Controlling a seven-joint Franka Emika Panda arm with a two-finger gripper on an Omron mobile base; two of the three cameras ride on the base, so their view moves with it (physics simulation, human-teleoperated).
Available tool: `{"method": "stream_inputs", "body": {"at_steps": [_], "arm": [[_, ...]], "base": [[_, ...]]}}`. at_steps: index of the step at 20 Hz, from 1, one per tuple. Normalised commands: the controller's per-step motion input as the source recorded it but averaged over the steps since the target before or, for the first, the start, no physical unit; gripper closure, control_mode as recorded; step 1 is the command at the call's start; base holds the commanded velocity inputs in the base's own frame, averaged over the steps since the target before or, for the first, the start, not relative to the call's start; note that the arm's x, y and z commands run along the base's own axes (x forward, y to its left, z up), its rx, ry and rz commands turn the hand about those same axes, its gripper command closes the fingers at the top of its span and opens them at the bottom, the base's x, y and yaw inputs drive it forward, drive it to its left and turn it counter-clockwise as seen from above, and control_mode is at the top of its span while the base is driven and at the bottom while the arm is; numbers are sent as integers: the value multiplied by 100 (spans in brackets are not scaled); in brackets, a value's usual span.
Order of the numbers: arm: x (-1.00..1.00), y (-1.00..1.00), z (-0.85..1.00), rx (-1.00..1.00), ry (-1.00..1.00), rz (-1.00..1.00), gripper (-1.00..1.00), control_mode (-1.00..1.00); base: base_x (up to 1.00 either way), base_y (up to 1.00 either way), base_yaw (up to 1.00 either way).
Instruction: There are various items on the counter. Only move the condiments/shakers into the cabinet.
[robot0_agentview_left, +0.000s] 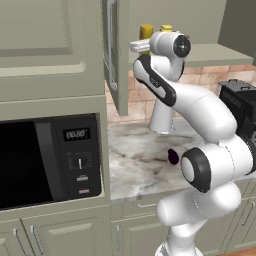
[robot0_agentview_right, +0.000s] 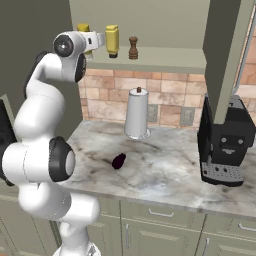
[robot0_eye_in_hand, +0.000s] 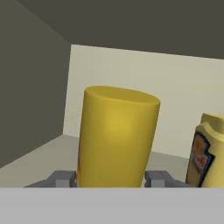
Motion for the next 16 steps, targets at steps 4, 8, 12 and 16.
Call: {"method": "stream_inputs", "body": {"at_steps": [4,8,12,16], "arm": [[21,0,-21,0,0,0,100,-100],[21,0,-24,0,0,0,100,-100],[27,0,-14,0,-1,0,100,-100],[27,0,-9,-1,0,0,-100,-100]], "base": [[0,0,0],[0,0,0],[0,0,0],[0,0,0]]}}
